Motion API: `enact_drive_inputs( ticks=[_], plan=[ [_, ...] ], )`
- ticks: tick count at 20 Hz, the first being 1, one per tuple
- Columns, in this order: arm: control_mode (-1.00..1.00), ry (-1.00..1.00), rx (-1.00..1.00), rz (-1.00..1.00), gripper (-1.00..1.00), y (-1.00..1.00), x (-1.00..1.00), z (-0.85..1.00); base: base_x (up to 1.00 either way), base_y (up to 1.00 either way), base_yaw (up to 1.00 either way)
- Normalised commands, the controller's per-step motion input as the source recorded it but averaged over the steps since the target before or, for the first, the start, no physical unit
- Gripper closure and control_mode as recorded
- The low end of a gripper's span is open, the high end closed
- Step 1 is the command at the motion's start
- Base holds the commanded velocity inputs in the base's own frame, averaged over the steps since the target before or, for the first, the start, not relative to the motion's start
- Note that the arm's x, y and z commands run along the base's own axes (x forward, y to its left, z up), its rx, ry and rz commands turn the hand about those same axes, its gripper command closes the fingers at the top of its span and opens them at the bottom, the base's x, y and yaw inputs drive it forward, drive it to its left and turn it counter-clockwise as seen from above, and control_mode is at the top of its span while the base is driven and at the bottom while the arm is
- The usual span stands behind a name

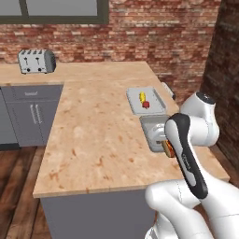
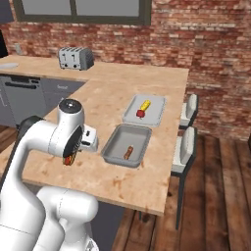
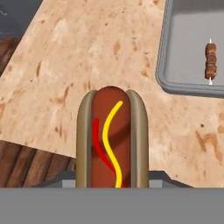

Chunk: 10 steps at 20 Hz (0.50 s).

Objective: Place the cold items (bell pepper and corn) from the fridge in one tupperware on the dining counter. Place the warm items (kebab skewer and hot dog) in the stove area in another tupperware.

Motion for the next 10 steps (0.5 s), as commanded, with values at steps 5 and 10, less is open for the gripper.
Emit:
enact_drive_inputs(
  ticks=[5, 10],
  plan=[
    [-1.00, 0.37, 0.31, 0.00, 1.00, -0.49, 0.73, 0.02, 0.00, 0.00, 0.00],
    [-1.00, 0.53, 0.18, 0.00, 1.00, -0.33, 0.81, 0.01, 0.00, 0.00, 0.00]
  ],
)
